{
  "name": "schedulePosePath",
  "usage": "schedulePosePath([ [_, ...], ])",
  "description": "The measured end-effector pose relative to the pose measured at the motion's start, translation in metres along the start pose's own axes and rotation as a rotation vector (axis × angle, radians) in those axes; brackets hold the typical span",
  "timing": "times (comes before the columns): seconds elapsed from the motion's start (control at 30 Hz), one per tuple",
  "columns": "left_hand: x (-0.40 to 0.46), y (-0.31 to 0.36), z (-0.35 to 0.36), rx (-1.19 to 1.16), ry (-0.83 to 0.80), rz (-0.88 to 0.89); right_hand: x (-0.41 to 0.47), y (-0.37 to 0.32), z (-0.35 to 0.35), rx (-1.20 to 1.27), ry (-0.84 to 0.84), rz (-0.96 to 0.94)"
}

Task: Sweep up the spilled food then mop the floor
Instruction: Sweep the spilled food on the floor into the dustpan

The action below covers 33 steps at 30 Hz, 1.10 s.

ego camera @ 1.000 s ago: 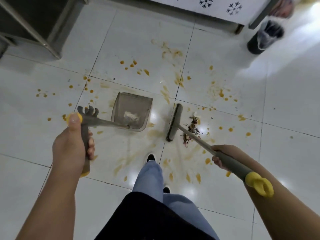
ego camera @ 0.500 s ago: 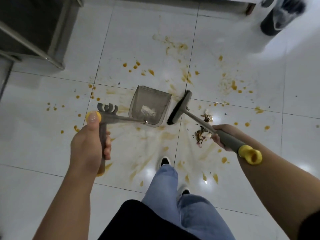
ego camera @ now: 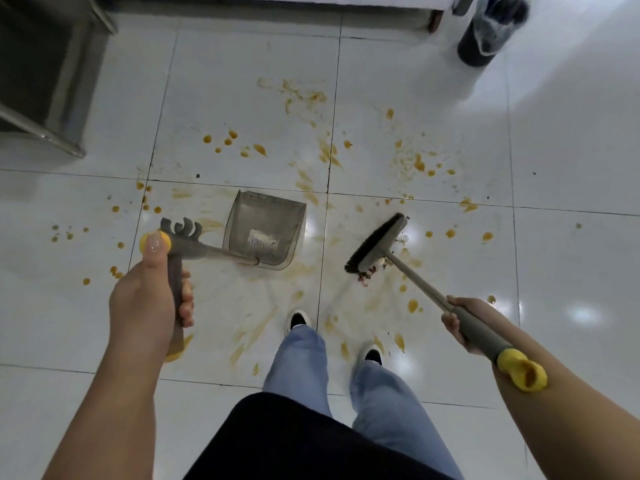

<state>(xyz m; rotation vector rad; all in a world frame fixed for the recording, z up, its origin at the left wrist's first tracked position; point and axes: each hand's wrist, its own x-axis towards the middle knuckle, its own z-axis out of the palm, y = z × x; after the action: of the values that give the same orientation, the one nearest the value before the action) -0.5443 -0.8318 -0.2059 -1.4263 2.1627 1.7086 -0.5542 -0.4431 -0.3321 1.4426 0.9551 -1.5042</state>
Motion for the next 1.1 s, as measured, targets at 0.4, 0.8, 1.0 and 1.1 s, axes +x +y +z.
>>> schedulePosePath([
  [0.4,-0.082,-0.023,0.057,-0.094,-0.034,0.006,-0.054,-0.019,-0.072,-0.382,0.103,-0.253],
  [0.8,-0.110,-0.042,0.099,-0.094,-0.113,0.025,-0.019,-0.084,-0.074,-0.862,0.514,-0.349],
  [1.0,-0.122,-0.059,0.095,-0.143,-0.076,-0.023,0.018,-0.087,-0.080,-0.527,0.314,-0.328],
  [1.1,-0.127,-0.066,0.093,-0.171,-0.063,-0.043,0.027,-0.074,-0.078,-0.420,0.256,-0.245],
])
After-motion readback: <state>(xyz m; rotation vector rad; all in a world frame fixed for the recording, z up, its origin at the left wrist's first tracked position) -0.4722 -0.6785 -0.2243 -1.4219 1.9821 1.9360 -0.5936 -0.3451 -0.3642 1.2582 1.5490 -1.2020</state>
